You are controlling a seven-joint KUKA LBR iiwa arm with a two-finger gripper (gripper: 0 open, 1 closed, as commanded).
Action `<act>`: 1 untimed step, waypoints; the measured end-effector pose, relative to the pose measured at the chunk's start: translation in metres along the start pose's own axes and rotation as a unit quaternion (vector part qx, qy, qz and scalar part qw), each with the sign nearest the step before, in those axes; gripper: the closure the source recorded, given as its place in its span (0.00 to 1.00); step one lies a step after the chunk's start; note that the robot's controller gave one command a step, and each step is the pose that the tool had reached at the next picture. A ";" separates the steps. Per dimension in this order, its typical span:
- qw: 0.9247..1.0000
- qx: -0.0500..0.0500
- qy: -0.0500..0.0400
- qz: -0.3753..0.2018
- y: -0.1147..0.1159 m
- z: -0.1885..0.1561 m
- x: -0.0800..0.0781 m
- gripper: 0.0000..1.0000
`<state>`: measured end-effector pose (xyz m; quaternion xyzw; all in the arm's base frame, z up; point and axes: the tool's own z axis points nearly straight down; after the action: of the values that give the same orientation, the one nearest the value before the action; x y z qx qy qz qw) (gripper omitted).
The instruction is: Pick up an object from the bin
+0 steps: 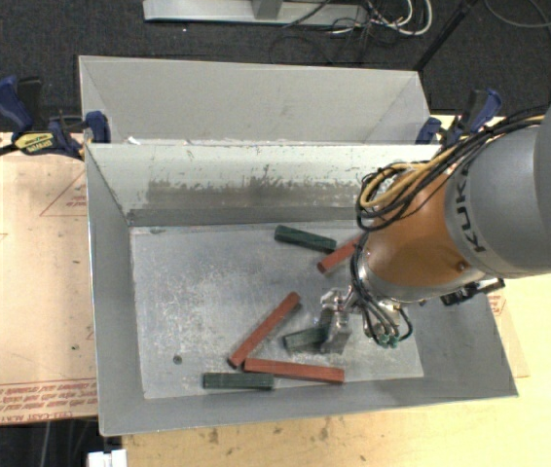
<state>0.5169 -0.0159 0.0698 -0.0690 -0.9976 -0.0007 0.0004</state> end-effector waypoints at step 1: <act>1.000 0.000 -0.002 -0.028 0.008 -0.121 -0.033 1.00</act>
Offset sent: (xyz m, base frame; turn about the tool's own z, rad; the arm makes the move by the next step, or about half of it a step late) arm 0.0000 0.0000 0.0000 0.0000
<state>0.5503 -0.0125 0.1903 -0.0407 -0.9992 -0.0004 -0.0014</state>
